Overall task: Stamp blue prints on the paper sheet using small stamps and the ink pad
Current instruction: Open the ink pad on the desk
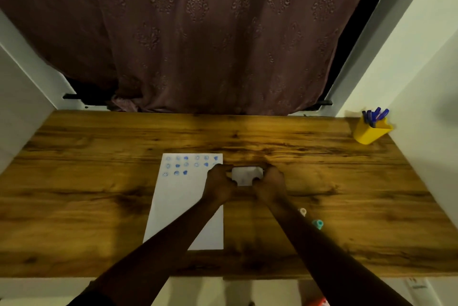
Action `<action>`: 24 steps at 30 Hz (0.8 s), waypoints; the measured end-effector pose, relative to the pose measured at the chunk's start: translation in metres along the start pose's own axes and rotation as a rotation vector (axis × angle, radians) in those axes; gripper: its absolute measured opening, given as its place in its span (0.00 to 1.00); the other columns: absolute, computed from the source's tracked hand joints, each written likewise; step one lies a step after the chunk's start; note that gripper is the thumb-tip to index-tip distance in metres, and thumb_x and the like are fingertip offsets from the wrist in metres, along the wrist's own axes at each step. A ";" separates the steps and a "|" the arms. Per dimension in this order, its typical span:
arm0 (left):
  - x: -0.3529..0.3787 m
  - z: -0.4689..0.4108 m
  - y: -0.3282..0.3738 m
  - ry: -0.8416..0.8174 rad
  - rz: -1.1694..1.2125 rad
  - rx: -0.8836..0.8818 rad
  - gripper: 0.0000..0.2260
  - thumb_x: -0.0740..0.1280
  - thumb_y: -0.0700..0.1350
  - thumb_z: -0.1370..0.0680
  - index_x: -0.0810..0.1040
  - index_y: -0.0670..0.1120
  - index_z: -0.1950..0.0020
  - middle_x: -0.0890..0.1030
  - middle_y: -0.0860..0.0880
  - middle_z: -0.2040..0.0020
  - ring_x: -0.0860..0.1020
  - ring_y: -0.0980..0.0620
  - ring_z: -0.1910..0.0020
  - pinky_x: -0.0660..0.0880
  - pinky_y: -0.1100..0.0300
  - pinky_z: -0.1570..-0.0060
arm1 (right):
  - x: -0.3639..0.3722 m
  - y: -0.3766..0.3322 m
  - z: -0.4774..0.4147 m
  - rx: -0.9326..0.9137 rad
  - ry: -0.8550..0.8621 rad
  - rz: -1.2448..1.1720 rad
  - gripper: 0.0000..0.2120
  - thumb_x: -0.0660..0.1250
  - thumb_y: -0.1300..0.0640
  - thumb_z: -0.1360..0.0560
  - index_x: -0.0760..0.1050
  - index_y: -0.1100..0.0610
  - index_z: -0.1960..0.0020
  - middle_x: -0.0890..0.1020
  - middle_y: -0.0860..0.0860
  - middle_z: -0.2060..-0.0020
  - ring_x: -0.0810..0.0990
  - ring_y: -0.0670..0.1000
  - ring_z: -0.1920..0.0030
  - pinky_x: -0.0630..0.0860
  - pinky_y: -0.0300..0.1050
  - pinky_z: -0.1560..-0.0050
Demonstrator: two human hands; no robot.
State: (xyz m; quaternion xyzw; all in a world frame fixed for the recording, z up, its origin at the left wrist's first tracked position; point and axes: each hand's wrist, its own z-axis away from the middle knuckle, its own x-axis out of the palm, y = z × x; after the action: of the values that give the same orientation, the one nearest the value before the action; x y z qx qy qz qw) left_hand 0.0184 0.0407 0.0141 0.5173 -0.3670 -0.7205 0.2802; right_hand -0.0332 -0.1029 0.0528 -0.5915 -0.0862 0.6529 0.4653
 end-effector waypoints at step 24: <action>-0.266 0.099 -0.210 0.292 -0.086 -0.147 0.13 0.73 0.37 0.28 0.82 0.38 0.44 0.87 0.41 0.48 0.85 0.42 0.49 0.75 0.58 0.56 | 0.263 -0.189 0.107 -0.309 -0.354 0.053 0.19 0.70 0.63 0.28 0.78 0.59 0.38 0.82 0.59 0.42 0.80 0.60 0.40 0.78 0.54 0.38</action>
State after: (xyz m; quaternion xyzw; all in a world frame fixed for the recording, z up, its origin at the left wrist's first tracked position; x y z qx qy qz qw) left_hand 0.0008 0.3936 0.0050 0.6100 -0.2462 -0.6739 0.3364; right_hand 0.0059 0.2356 0.0266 -0.5339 -0.2498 0.7375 0.3297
